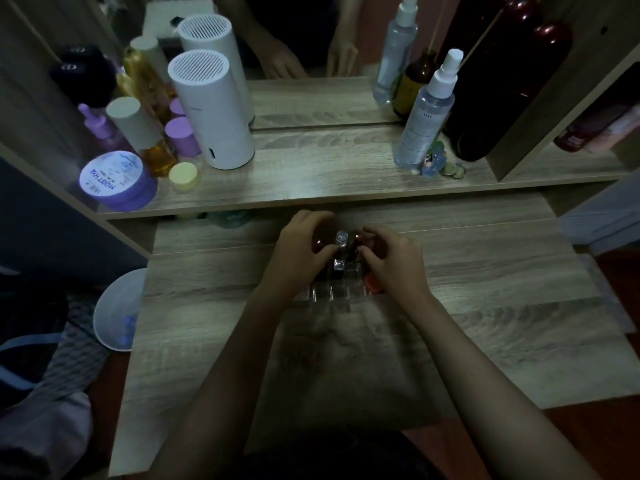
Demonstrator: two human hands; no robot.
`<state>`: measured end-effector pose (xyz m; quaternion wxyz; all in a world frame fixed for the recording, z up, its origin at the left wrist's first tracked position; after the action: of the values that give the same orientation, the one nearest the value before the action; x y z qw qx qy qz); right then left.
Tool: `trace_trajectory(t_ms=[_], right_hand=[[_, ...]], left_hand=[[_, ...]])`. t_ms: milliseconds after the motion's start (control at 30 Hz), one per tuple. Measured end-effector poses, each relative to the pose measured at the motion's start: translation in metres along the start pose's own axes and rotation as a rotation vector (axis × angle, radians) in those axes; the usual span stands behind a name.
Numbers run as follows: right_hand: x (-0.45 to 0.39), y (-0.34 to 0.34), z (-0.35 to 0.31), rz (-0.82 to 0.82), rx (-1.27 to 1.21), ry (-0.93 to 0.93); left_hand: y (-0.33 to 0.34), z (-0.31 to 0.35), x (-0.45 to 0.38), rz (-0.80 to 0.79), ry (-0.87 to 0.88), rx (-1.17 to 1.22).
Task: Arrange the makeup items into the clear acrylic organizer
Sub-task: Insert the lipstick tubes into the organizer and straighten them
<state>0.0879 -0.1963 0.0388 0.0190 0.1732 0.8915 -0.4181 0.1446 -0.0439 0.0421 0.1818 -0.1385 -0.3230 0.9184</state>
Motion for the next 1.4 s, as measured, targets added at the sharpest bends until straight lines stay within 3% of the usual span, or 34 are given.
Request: trace_trajectory(t_ms=[200, 400, 767, 1233, 1400], right_hand=[[0.022, -0.01, -0.009, 0.22, -0.101, -0.099], [0.035, 0.025, -0.005, -0.051, -0.023, -0.018], [0.018, 0.035, -0.003, -0.19, -0.001, -0.057], [0.023, 0.02, -0.006, -0.136, -0.001, -0.066], [0.014, 0.002, -0.02, -0.02, -0.053, -0.085]], left_hand=[[-0.027, -0.003, 0.02, 0.197, -0.069, 0.097], [-0.002, -0.015, 0.042, 0.042, -0.204, 0.004], [0.02, -0.015, 0.041, 0.036, -0.209, -0.065], [0.007, -0.013, 0.039, 0.108, -0.205, -0.013], [-0.003, -0.012, 0.027, 0.154, -0.194, -0.046]])
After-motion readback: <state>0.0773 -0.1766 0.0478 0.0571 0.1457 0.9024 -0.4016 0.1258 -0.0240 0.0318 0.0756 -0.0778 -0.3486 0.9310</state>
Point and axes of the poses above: each hand's wrist, its own x-axis away from the middle knuckle, its own y-axis out of the palm, z = x × y, the point moved 2 cm from there along -x, towards the middle knuckle
